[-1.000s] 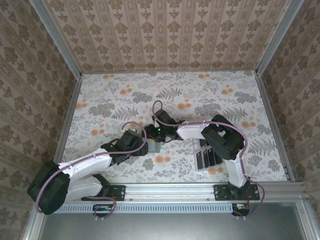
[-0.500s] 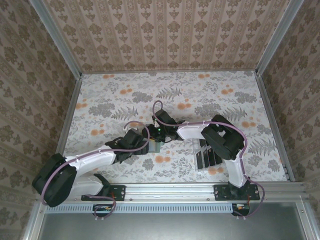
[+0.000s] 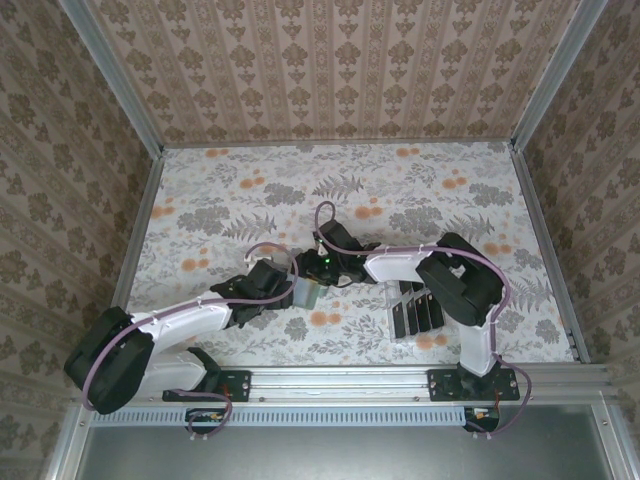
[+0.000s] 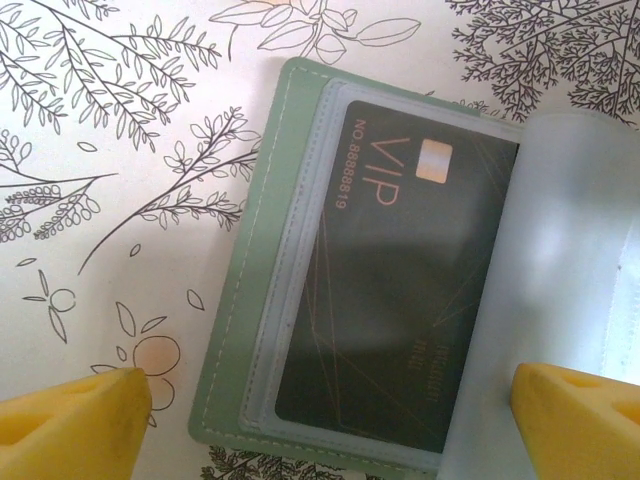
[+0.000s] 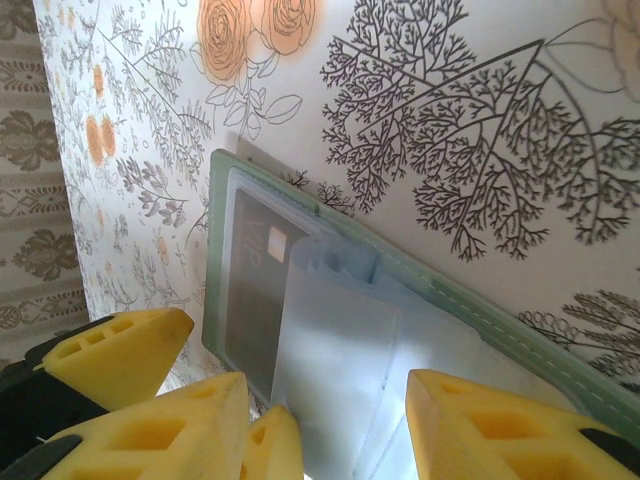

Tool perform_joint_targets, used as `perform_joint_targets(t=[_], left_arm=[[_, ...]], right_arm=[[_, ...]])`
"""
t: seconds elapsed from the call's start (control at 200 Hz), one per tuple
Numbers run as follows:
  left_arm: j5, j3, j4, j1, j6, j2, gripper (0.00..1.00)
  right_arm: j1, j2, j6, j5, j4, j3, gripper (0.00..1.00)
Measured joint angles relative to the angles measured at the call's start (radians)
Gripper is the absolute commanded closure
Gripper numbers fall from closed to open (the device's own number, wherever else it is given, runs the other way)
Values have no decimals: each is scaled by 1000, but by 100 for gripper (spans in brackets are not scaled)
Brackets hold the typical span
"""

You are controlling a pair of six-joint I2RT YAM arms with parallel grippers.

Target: Put the credit cards into the card holder

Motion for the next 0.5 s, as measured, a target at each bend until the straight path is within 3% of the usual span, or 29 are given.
perform_joint_targets(t=[0.5], left_arm=[[-1,-6,-2,1,0,-10,6]], right_arm=[[10,-11,12,6,24,-30,53]])
